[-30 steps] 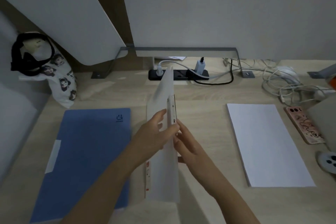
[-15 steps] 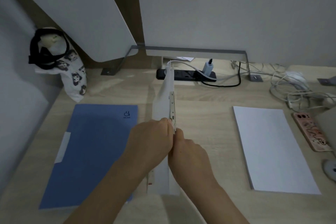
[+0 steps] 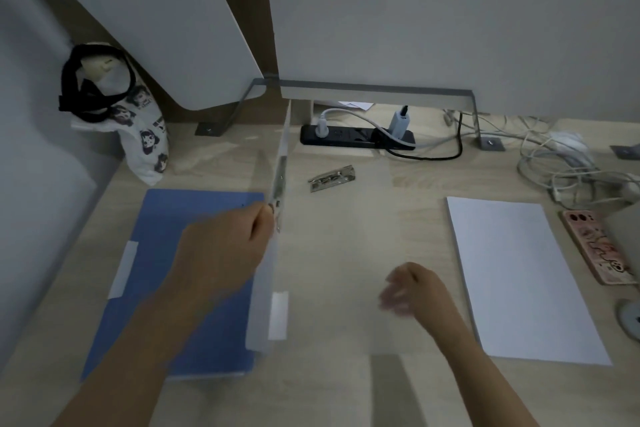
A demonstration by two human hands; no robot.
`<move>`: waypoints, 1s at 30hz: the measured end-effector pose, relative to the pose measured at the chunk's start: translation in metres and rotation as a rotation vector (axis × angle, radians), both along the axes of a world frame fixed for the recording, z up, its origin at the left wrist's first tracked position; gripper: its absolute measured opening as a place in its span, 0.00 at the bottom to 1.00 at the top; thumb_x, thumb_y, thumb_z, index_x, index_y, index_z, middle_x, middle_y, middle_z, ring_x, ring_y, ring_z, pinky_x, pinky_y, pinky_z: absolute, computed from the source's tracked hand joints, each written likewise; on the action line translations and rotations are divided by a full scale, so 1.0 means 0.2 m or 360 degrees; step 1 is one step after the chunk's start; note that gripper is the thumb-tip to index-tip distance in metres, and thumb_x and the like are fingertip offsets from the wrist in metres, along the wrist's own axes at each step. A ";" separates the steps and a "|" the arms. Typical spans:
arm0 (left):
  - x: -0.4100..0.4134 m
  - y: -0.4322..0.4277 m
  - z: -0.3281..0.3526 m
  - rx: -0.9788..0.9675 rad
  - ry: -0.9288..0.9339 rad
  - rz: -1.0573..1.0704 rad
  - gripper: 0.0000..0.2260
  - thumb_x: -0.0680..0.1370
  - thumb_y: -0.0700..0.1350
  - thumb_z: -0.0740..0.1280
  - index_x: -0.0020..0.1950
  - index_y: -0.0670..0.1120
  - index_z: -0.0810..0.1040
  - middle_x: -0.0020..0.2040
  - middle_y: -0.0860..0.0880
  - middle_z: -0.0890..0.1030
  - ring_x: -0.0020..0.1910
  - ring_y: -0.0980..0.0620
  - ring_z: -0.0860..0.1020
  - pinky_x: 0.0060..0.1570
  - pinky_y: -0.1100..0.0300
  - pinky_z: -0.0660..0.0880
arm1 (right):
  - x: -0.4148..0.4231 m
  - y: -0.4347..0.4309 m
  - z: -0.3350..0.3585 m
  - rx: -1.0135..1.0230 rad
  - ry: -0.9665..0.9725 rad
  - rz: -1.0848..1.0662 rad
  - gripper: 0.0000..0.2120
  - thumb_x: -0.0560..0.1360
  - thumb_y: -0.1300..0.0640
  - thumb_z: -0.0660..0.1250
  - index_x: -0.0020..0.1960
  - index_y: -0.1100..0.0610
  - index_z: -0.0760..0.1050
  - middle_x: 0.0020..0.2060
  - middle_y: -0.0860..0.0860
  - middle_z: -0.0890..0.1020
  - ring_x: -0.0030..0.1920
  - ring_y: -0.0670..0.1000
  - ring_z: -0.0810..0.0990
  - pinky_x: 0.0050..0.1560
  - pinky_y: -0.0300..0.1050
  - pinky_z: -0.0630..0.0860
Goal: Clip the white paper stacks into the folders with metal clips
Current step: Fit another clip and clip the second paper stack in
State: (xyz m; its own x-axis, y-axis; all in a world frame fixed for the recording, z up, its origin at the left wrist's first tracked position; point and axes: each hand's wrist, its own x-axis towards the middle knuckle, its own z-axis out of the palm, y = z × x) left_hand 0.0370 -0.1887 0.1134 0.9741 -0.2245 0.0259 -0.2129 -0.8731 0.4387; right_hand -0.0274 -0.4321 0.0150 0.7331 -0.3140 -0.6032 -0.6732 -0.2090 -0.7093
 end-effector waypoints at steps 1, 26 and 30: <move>0.02 0.04 -0.01 -0.0030 0.0066 0.0058 0.18 0.80 0.50 0.52 0.36 0.42 0.71 0.26 0.48 0.68 0.26 0.51 0.66 0.28 0.59 0.61 | 0.00 -0.04 -0.01 0.0040 -0.0031 -0.0150 0.11 0.77 0.65 0.53 0.40 0.62 0.71 0.30 0.57 0.81 0.27 0.52 0.80 0.29 0.39 0.72; 0.08 0.52 -0.87 0.0111 0.0398 0.0672 0.21 0.77 0.41 0.62 0.69 0.37 0.67 0.61 0.31 0.72 0.56 0.29 0.72 0.53 0.35 0.72 | -0.07 0.02 -0.46 -0.1175 0.0122 0.0807 0.31 0.79 0.42 0.48 0.76 0.50 0.39 0.76 0.59 0.41 0.76 0.59 0.39 0.74 0.53 0.42; 0.06 0.50 -0.99 0.0228 0.0476 0.0522 0.25 0.77 0.46 0.50 0.70 0.34 0.65 0.63 0.31 0.72 0.59 0.28 0.72 0.56 0.33 0.70 | -0.10 0.03 -0.51 -0.1184 0.0119 0.0723 0.31 0.78 0.40 0.46 0.75 0.47 0.36 0.76 0.55 0.39 0.75 0.55 0.35 0.74 0.52 0.37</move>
State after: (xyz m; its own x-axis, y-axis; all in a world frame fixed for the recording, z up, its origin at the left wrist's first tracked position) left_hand 0.0499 -0.0883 -0.0838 0.9543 0.1159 -0.2756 0.2020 -0.9295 0.3087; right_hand -0.0475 -0.4270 -0.0865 0.8495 -0.3324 -0.4096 -0.4516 -0.8595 -0.2392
